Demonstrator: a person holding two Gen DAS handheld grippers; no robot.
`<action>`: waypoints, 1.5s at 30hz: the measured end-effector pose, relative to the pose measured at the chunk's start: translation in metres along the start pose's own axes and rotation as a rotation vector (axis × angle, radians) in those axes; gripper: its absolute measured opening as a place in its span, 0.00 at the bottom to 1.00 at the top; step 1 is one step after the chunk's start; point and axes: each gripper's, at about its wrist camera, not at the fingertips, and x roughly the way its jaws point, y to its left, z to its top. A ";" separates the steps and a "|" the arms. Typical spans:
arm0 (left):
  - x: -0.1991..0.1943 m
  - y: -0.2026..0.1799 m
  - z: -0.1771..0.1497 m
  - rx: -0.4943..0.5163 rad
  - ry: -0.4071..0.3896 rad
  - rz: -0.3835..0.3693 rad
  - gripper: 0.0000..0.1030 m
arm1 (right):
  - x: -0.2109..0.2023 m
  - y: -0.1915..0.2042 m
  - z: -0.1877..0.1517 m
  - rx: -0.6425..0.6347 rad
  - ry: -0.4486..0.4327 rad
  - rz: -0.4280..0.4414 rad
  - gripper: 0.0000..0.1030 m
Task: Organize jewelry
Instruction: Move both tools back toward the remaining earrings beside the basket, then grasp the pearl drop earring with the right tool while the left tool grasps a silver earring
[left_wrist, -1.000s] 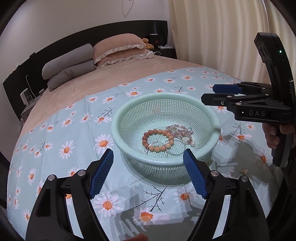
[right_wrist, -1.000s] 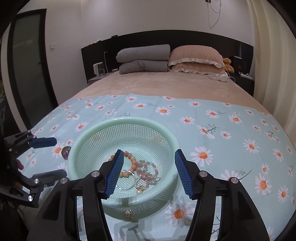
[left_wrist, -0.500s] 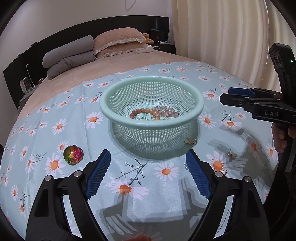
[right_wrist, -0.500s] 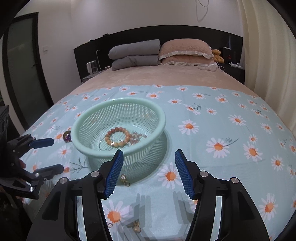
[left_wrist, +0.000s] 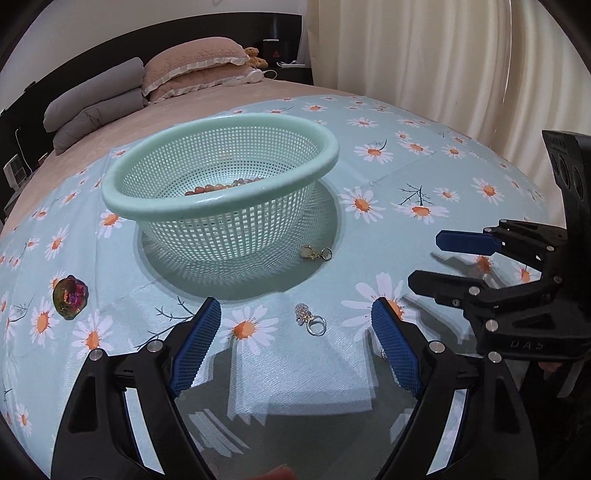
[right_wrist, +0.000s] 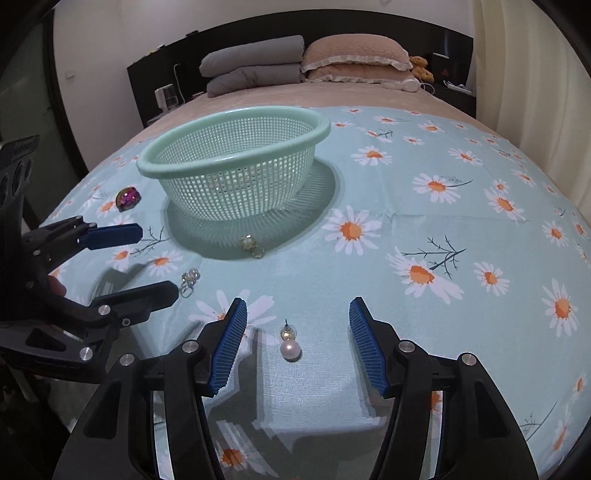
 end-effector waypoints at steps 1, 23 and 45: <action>0.003 0.001 0.001 -0.002 0.005 -0.001 0.80 | 0.002 0.000 -0.001 0.003 0.007 -0.002 0.51; 0.032 0.005 -0.004 -0.012 0.089 0.024 0.23 | 0.010 0.012 -0.012 -0.094 0.027 -0.063 0.10; -0.003 0.015 0.007 -0.032 0.036 0.007 0.04 | -0.004 0.003 0.004 -0.041 -0.019 -0.027 0.10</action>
